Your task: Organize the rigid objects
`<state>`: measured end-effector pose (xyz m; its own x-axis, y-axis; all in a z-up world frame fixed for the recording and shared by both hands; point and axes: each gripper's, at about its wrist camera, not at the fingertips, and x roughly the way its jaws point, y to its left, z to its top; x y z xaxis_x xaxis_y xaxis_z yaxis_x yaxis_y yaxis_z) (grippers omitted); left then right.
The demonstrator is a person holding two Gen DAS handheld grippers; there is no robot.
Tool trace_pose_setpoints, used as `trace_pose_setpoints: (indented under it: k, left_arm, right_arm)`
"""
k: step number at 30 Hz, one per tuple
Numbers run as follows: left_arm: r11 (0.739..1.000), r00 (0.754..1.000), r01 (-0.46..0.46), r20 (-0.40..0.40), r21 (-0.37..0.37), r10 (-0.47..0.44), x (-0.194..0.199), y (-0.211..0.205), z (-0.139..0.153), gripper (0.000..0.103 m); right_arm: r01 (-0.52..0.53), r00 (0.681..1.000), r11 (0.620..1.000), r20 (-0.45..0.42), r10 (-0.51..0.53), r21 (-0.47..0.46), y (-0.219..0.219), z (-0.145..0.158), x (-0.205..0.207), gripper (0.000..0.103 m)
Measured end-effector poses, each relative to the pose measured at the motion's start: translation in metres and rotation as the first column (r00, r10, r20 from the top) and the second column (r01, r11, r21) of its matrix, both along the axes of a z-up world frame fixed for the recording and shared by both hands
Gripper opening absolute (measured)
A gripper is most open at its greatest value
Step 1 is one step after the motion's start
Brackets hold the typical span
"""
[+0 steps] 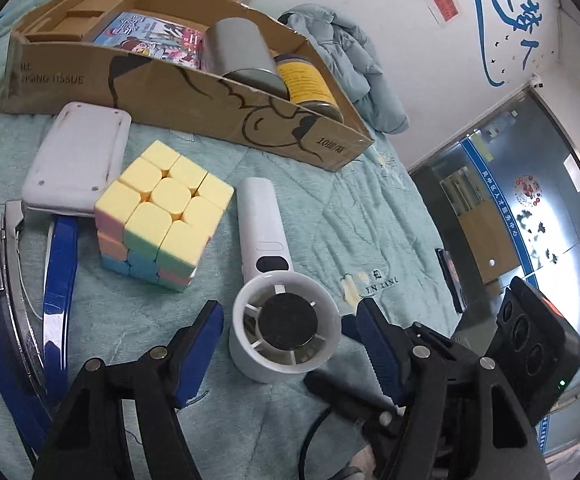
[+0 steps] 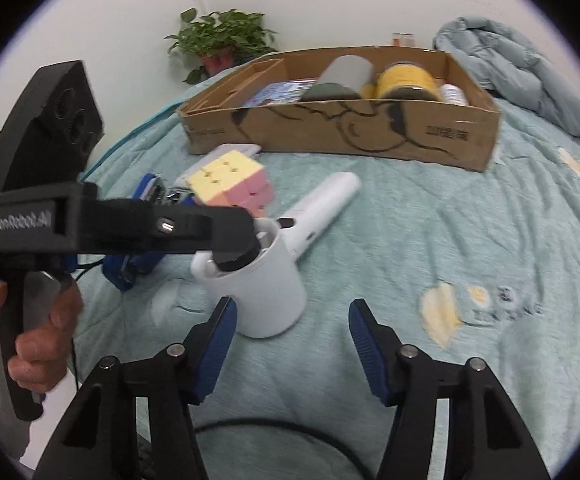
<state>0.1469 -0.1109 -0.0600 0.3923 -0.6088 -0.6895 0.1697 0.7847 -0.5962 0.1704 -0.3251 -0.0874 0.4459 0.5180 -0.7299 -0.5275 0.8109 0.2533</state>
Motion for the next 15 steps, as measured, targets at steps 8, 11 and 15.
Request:
trace_pose_setpoints:
  k: [8,11,15]
  left_arm:
    - [0.998,0.998,0.019,-0.065,-0.059,-0.023,0.005,-0.010,-0.019,0.050]
    - [0.994,0.997,0.020,-0.075,-0.112,-0.028,0.008,-0.017,-0.024,0.047]
    - [0.982,0.994,0.040,-0.090,-0.182,-0.057,0.011,-0.032,-0.028,0.040]
  right_arm:
    - [-0.023,0.999,1.000,-0.025,0.023,0.014,0.006,-0.008,0.007,0.054]
    - [-0.014,1.000,1.000,0.000,0.014,-0.003,-0.007,-0.005,0.006,0.053]
    - [-0.001,0.999,0.997,0.034,0.003,-0.071,-0.020,0.001,0.004,0.052]
